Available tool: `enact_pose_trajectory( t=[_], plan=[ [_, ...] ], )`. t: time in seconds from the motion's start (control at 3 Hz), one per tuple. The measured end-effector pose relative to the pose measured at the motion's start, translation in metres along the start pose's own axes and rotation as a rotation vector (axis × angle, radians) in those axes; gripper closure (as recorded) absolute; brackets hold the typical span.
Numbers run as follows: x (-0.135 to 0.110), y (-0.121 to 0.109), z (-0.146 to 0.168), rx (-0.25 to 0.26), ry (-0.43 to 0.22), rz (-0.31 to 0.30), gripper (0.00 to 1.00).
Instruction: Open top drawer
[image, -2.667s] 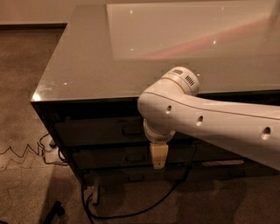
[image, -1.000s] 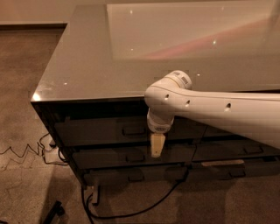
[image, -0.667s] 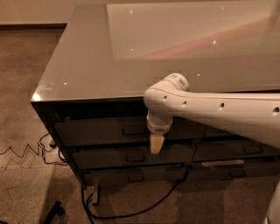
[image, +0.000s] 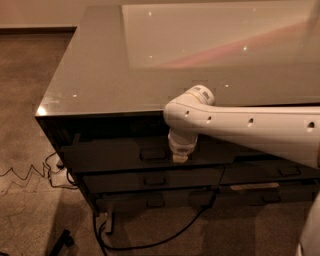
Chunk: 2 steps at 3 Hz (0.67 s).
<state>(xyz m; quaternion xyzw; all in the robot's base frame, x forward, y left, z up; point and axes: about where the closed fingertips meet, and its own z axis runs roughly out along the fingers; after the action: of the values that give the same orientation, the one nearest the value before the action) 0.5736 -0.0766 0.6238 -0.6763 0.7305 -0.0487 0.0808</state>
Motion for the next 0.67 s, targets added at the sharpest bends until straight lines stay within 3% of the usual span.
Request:
enact_pose_trajectory(
  t=[0.33,0.67],
  plan=[
    [-0.0003,-0.0010,-0.0050,0.000,0.000,0.000,0.88],
    [-0.0005,-0.0018,-0.0094,0.000,0.000,0.000,1.00]
  ],
)
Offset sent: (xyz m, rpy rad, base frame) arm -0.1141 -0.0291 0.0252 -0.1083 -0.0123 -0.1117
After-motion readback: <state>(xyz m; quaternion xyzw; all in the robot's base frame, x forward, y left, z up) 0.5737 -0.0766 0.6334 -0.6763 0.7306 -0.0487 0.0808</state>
